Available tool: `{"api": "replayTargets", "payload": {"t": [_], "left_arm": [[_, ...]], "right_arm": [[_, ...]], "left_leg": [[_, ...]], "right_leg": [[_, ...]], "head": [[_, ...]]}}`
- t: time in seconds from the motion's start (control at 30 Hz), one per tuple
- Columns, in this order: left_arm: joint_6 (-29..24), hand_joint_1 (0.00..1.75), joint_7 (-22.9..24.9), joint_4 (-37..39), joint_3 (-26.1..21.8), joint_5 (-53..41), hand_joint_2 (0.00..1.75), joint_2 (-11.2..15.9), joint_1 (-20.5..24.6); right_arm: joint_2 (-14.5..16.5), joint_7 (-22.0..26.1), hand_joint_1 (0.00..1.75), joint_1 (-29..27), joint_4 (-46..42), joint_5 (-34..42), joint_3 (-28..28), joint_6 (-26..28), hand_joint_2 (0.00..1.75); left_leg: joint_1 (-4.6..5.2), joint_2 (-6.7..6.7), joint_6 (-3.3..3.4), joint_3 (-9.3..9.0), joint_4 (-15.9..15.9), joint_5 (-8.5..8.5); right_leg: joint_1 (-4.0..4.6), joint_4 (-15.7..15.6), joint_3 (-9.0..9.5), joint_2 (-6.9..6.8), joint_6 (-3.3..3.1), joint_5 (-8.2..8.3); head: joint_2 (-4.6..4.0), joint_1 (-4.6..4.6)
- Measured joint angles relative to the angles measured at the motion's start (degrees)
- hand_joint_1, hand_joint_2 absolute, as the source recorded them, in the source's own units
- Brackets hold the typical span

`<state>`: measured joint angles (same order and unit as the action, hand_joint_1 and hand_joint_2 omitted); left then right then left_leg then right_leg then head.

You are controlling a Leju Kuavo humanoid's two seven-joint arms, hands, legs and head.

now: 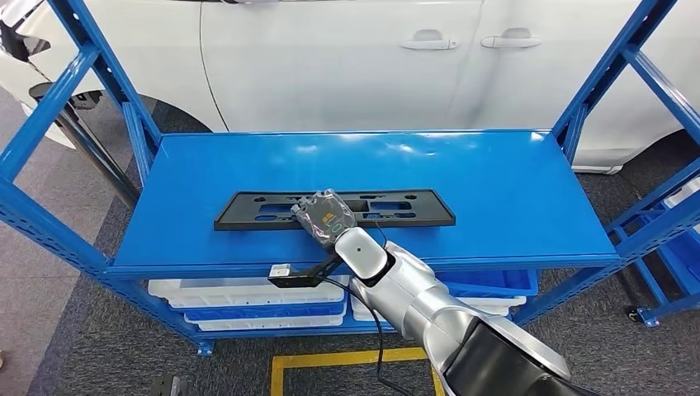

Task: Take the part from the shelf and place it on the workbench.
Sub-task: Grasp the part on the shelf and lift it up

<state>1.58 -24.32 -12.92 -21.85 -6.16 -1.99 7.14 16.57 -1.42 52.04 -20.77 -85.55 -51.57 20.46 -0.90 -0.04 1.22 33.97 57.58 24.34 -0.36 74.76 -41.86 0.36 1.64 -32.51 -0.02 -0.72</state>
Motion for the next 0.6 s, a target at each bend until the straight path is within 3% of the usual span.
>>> {"api": "replayTargets", "payload": {"t": [0.03,0.1,0.2,0.3,0.37,0.47,0.5,0.53,0.6], "left_arm": [[0.48,0.0,-0.76,0.0,0.03,-0.3,0.0,0.0,0.0],[1.05,0.0,-2.58,0.0,0.13,-0.88,0.0,-0.01,0.02],[1.05,0.0,-6.19,0.0,0.25,-1.4,0.0,-0.01,0.09],[0.96,0.0,-7.94,0.0,0.26,-1.55,0.0,0.01,0.11],[0.78,0.0,-7.99,0.0,0.26,-1.56,0.0,0.05,0.12],[0.18,0.0,-7.56,0.0,0.19,-1.66,0.0,0.08,0.06],[-0.13,0.0,-7.47,0.0,0.14,-1.7,0.0,0.09,0.01],[-0.43,0.0,-7.42,0.0,0.09,-1.71,0.0,0.12,-0.04],[-0.85,0.0,-7.53,0.0,-0.09,-1.71,0.0,0.24,-0.07]], "right_arm": [[-0.05,0.0,1.75,0.0,0.03,0.15,0.15,0.11,1.75],[-0.09,0.04,1.75,0.07,0.05,0.34,0.48,0.36,1.75],[-0.14,0.44,1.75,0.2,0.05,0.77,1.26,1.17,1.75],[-0.23,0.84,1.75,0.26,0.04,1.47,2.45,2.12,1.75],[-0.27,1.08,1.75,0.41,0.01,1.92,3.31,2.81,1.75],[-0.27,1.55,1.75,0.51,-0.04,2.77,4.71,4.32,1.75],[-0.28,1.69,1.75,0.47,-0.07,3.08,5.23,4.91,1.75],[-0.3,1.81,1.75,0.44,-0.17,3.45,5.79,5.57,1.75],[-0.37,2.16,1.75,0.44,-0.73,4.25,7.0,7.04,1.75]], "left_leg": [[0.0,-0.04,-0.02,-0.04,0.02,0.01],[0.0,-0.12,-0.11,-0.17,0.03,0.07],[0.23,-0.24,-0.68,-0.18,0.14,0.17],[0.2,-0.29,-1.6,-0.11,0.07,0.21],[0.09,-0.27,-2.1,0.79,2.2,1.69],[-0.07,-0.25,-2.66,5.78,12.78,6.71],[-0.11,-0.24,-2.81,7.29,15.7,7.51],[-0.14,-0.24,-2.9,7.94,16.7,7.22],[-0.24,-0.2,-2.91,5.92,12.01,3.69]], "right_leg": [[-0.01,-1.62,0.71,-0.01,-0.08,1.37],[0.0,-8.08,3.85,-0.03,-0.4,4.87],[0.37,-16.17,7.6,-0.02,-1.14,7.36],[0.47,-17.15,7.91,-0.03,-1.94,7.61],[0.2,-17.68,8.21,-0.14,-2.65,7.87],[0.2,-17.86,8.35,-0.26,-3.2,7.88],[0.23,-17.81,8.35,-0.25,-3.23,7.83],[0.24,-17.74,8.38,-0.23,-3.21,7.75],[0.2,-17.55,8.6,-0.15,-3.0,7.47]], "head": [[0.0,0.0],[0.0,0.0],[0.0,0.0],[0.0,0.0],[0.0,0.0],[0.0,0.0],[0.0,0.0],[0.0,0.0],[0.0,0.0]]}}
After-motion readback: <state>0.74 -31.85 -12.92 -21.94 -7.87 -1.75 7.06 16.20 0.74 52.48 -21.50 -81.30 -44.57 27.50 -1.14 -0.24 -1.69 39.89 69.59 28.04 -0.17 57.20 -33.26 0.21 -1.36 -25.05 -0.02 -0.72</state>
